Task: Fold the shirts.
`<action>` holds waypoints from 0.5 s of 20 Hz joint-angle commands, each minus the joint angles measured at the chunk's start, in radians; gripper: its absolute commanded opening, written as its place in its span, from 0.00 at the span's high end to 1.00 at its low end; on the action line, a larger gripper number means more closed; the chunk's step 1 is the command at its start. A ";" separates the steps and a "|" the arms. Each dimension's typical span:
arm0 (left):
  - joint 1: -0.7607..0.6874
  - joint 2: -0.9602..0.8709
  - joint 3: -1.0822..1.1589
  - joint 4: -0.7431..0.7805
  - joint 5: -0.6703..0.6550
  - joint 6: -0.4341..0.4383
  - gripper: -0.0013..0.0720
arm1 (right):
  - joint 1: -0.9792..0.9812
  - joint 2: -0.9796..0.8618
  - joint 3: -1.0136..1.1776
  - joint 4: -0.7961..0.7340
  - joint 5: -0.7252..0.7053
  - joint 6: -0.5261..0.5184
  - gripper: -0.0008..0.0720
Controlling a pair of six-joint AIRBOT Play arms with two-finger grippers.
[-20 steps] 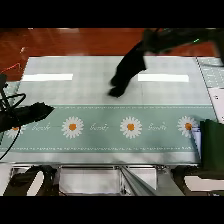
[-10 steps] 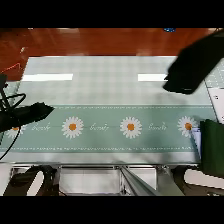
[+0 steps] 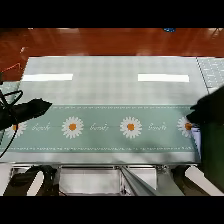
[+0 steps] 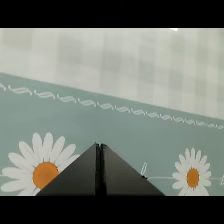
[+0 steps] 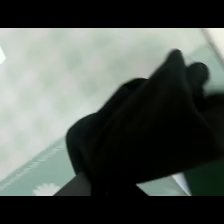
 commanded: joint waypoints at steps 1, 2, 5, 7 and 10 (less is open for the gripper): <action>0.000 -0.001 0.000 0.000 0.054 0.000 0.96 | -0.151 0.220 -0.320 -0.377 0.068 -0.039 0.96; 0.000 -0.001 0.000 0.000 0.068 0.000 0.96 | -0.201 0.275 -0.394 -0.487 0.068 -0.050 0.95; 0.000 -0.001 0.000 0.000 0.108 0.000 0.96 | -0.306 0.385 -0.560 -0.560 0.066 -0.016 0.89; 0.000 -0.001 0.000 0.000 0.135 0.000 0.96 | -0.308 0.406 -0.637 -0.581 0.067 -0.010 0.42; 0.000 -0.001 0.000 0.001 0.219 0.000 0.96 | -0.308 0.404 -0.645 -0.587 0.041 -0.006 0.43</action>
